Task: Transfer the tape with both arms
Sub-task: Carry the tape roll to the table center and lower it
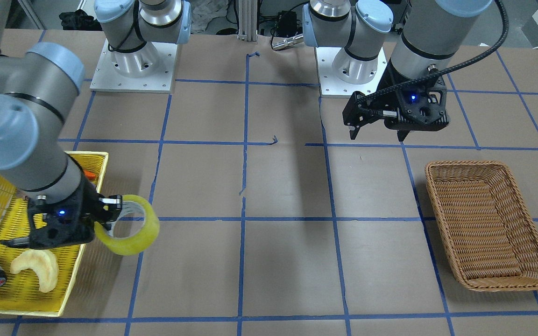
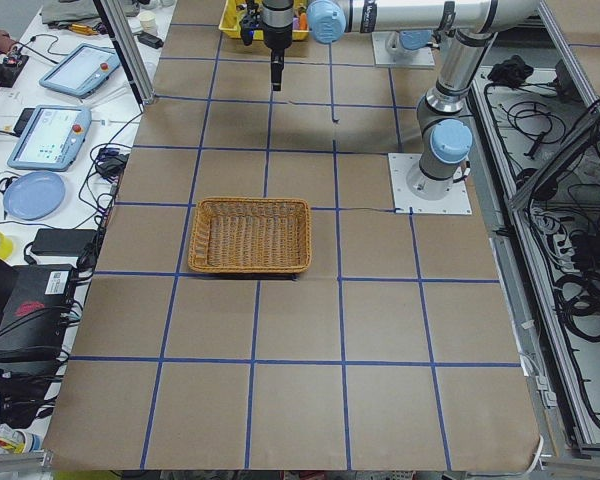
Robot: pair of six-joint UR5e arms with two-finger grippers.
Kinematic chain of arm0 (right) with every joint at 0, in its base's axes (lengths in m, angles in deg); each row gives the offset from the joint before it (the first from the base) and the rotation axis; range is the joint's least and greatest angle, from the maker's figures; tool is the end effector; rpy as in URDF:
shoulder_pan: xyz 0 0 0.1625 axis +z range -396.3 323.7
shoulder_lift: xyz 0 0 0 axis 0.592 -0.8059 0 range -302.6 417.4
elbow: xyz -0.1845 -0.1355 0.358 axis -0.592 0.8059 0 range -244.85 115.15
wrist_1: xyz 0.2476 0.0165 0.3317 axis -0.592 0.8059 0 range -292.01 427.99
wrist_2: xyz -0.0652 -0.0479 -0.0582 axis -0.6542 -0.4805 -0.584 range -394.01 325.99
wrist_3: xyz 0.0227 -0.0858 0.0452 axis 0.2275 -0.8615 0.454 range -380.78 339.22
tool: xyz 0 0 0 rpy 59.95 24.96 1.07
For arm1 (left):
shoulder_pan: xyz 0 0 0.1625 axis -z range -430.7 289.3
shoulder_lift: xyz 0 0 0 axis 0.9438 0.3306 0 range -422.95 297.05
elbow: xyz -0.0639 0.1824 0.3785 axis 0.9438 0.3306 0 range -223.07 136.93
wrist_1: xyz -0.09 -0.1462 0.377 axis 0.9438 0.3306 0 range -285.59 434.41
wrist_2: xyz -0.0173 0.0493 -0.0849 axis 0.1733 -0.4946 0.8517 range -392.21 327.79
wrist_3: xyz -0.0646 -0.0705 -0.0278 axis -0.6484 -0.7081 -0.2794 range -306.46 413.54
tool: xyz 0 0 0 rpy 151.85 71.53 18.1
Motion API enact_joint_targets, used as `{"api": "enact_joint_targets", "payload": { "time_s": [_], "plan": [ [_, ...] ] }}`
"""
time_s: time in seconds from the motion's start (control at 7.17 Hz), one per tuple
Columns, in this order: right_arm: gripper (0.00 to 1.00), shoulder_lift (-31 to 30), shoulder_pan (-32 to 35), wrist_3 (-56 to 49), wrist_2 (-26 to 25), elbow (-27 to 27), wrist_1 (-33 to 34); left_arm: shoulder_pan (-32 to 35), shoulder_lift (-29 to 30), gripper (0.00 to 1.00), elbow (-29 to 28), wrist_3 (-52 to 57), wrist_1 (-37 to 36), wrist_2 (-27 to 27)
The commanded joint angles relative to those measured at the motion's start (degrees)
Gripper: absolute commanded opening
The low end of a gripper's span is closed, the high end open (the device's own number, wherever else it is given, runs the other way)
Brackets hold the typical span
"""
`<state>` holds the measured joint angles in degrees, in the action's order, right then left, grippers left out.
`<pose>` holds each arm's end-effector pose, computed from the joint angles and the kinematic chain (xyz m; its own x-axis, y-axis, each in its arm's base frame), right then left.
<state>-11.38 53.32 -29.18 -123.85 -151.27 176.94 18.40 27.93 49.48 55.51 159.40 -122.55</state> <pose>0.1293 -0.6303 0.3425 -0.9902 -0.1396 0.0006 -0.1396 0.9899 -0.0231 -0.1248 -0.5025 0.4672 -0.9998 0.0184 -0.0069 0.0186 0.9995 -0.0274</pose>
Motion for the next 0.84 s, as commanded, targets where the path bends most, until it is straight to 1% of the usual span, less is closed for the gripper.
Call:
{"api": "enact_joint_targets", "payload": {
  "time_s": [0.0, 0.14, 0.28, 0.42, 0.7],
  "plan": [
    [0.0, 3.9, 9.9, 17.0, 0.2, 0.0, 2.8, -0.1, 0.1, 1.0, 0.0, 0.0, 0.0, -0.2],
    [0.0, 5.1, 13.4, 23.0, 0.3, -0.1, 3.0, -0.1, 0.1, 1.0, 0.0, 0.1, 0.0, -0.4],
    [0.0, 6.4, 15.3, 24.3, 3.1, -0.2, 3.4, -0.1, 0.1, 1.0, 0.0, 0.1, 0.0, -0.3],
    [0.0, 7.2, 15.9, 26.1, 4.4, -0.6, 4.4, -0.1, 0.1, 1.0, 0.0, 0.1, 0.0, -0.3],
    [0.0, 9.1, 16.8, 26.5, 4.2, -2.2, 6.8, -0.1, 0.1, 1.0, 0.2, 0.1, 0.1, -0.3]
  ]
}}
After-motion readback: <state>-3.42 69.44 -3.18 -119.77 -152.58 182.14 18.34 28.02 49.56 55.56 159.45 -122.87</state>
